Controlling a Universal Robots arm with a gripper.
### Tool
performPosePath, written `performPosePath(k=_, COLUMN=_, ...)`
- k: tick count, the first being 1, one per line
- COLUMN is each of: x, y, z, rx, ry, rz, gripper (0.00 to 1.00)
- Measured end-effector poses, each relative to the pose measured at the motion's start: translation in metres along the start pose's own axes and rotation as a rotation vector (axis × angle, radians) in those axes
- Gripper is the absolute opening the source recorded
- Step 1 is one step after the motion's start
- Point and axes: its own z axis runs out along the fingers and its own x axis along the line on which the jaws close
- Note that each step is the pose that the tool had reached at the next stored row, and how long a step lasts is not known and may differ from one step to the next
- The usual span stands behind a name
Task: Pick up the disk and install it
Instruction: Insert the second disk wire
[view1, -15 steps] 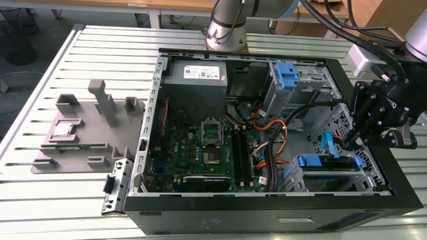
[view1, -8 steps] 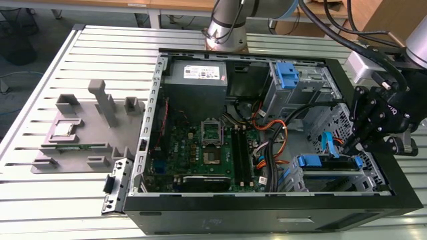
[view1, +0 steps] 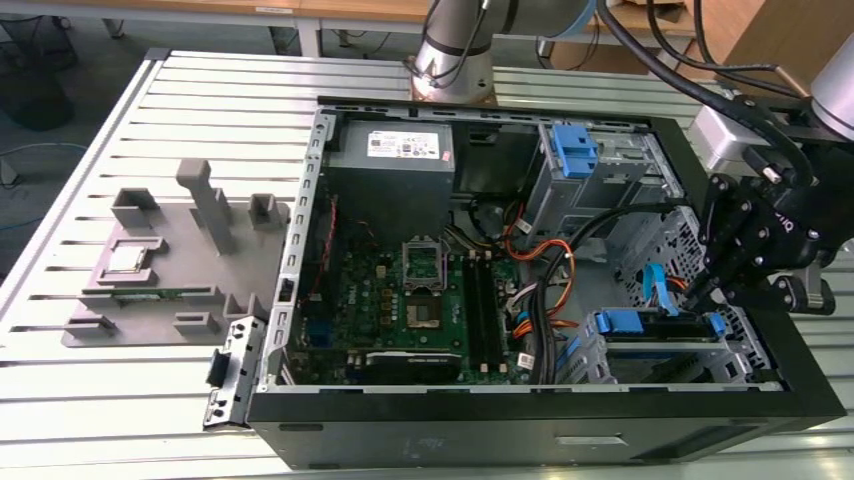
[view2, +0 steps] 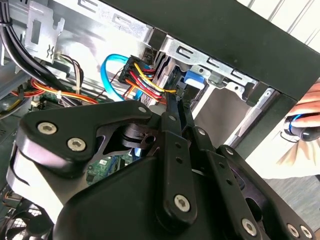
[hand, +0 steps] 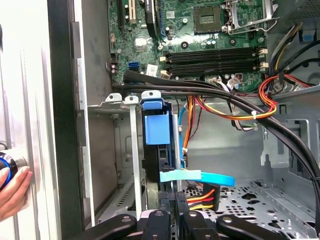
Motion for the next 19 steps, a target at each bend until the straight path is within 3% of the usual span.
performPosePath(k=12, x=0.0006, y=0.0013, z=0.0052, rx=0.0031, ry=-0.0090, rz=-0.042, gripper=0.16)
performPosePath(k=19, x=0.0007, y=0.0026, z=0.0063, rx=0.0039, ry=-0.0094, rz=-0.057, gripper=0.16)
